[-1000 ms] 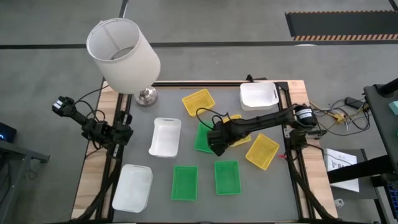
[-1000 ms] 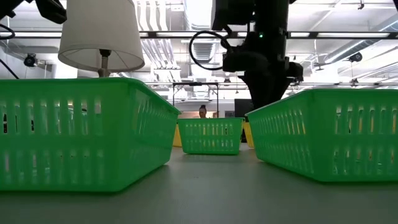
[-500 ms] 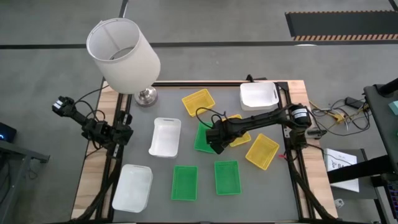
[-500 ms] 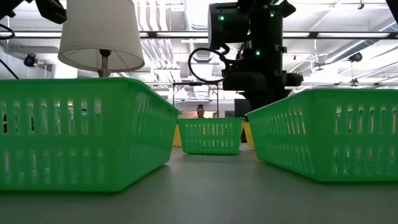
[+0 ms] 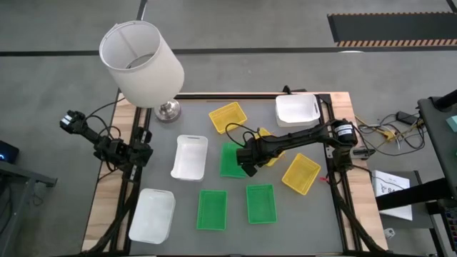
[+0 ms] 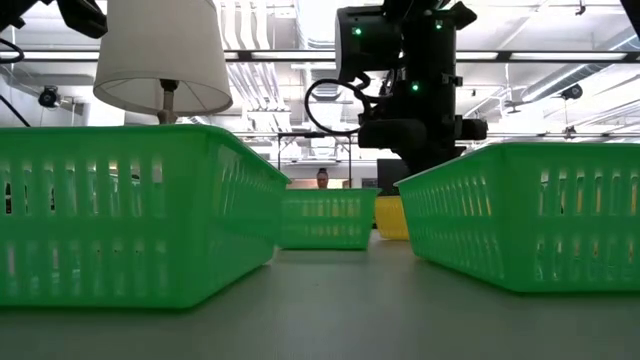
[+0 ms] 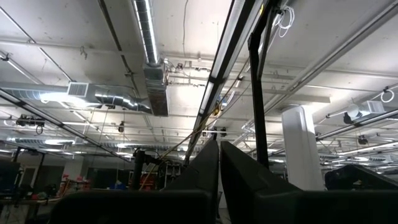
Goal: Stack baskets by color
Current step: Stack the middle yellow bin on the left yellow bin
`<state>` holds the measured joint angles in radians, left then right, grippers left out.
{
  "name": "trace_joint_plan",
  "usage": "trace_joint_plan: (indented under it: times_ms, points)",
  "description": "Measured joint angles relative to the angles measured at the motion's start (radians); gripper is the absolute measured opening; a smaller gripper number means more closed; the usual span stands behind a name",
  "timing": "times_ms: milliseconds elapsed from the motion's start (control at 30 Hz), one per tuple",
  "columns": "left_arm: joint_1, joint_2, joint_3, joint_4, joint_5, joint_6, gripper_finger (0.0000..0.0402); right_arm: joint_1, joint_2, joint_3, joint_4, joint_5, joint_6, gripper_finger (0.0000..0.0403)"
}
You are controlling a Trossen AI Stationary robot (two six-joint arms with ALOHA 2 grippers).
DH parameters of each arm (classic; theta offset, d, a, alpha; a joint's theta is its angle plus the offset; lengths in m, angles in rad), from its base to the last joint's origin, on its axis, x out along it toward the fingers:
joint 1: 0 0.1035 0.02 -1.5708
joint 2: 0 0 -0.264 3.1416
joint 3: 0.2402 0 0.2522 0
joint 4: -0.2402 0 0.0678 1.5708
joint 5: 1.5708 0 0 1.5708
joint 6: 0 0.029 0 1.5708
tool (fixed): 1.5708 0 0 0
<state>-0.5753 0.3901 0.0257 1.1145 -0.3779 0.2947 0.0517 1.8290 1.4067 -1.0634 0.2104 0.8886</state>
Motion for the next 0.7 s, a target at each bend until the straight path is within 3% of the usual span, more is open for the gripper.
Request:
trace_joint_plan:
  times_ms: [700]
  points:
    - [0.000,0.002,0.000,0.000,0.000,0.000,0.0001,0.000,-0.090,0.100,-0.154,0.025,-0.097,0.0013]
